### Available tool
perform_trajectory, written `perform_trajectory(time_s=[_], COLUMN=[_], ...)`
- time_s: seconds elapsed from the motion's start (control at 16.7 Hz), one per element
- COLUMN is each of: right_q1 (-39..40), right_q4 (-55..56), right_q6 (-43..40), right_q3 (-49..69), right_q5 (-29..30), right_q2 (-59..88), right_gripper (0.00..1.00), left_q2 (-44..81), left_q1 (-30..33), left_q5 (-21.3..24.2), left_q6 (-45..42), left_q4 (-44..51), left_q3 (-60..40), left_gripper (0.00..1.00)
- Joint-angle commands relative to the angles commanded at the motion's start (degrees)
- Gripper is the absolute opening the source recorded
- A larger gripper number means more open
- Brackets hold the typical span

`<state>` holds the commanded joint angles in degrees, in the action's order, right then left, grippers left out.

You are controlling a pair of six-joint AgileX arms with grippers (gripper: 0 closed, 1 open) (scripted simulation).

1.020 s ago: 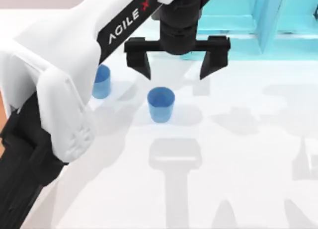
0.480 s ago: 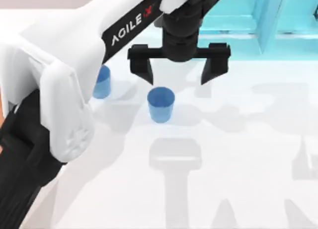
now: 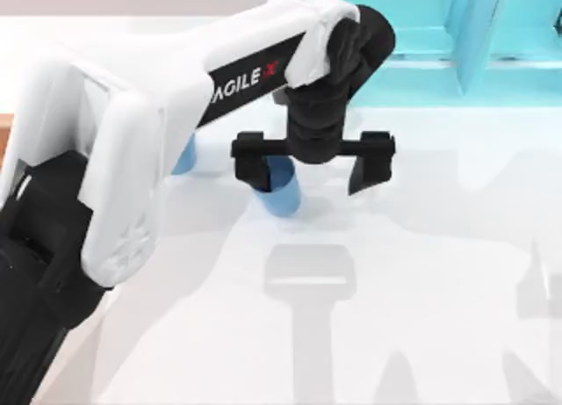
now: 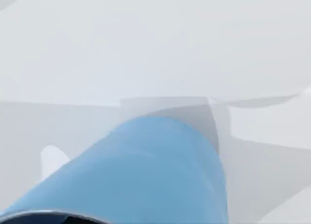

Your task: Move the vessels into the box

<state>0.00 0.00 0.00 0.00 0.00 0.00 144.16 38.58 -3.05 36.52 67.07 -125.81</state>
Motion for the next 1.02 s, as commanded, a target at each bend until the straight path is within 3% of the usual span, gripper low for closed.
perform_trajectory(time_s=[0.24,1.02], right_q1=[0.0,0.0], right_q4=[0.0,0.0], right_q6=[0.0,0.0], right_q3=[0.0,0.0], right_q5=[0.0,0.0], right_q2=[0.0,0.0], right_gripper=[1.00,1.00], left_q2=[0.0,0.0], left_q1=[0.0,0.0], left_q5=[0.0,0.0], left_q6=[0.0,0.0], left_q4=[-0.3,-0.3], left_q3=[0.3,0.3], left_gripper=[1.00,0.02])
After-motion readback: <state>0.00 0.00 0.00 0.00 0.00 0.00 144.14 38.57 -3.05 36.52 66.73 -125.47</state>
